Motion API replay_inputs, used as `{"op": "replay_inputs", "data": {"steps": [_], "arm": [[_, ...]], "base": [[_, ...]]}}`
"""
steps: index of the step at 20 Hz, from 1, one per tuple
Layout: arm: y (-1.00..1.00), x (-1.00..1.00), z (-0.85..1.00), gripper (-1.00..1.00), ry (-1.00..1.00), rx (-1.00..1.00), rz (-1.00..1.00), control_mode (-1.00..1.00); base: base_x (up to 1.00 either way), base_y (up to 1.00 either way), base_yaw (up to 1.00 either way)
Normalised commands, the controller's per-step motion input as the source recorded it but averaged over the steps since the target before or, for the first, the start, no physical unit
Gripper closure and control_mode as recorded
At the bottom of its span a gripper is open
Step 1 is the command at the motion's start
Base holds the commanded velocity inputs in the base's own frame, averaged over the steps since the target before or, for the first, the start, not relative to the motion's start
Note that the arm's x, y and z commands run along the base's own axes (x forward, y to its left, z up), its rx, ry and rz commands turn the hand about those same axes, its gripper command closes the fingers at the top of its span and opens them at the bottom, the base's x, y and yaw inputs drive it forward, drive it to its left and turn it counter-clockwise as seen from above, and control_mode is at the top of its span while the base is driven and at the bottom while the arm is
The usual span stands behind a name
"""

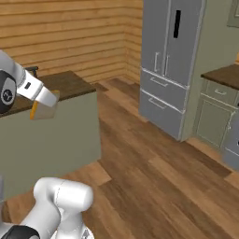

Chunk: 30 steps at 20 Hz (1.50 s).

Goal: Start the toaster. Once the lever pops up, take the bread to the plate on the dining counter.

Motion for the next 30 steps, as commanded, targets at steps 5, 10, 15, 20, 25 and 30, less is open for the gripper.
{"op": "replay_inputs", "data": {"steps": [5, 10, 15, 20, 25, 30], "arm": [[0.00, 0.00, 0.00, 1.00, 0.00, 0.00, 0.00, 1.00], [0.00, 0.00, 0.00, 1.00, 0.00, 0.00, 0.00, 1.00], [0.00, 0.00, 0.00, 1.00, 0.00, 0.00, 0.00, 1.00], [0.00, 0.00, 0.00, 1.00, 0.00, 0.00, 0.00, 1.00], [0.00, 0.00, 0.00, 1.00, 0.00, 0.00, 0.00, 1.00], [0.00, 0.00, 0.00, 1.00, 0.00, 0.00, 0.00, 1.00]], "base": [[1.00, -0.57, 0.49], [1.00, -0.58, 0.47], [1.00, -0.72, 0.37], [1.00, -0.74, 0.35], [1.00, -0.70, 0.38], [1.00, -0.57, 0.42]]}}
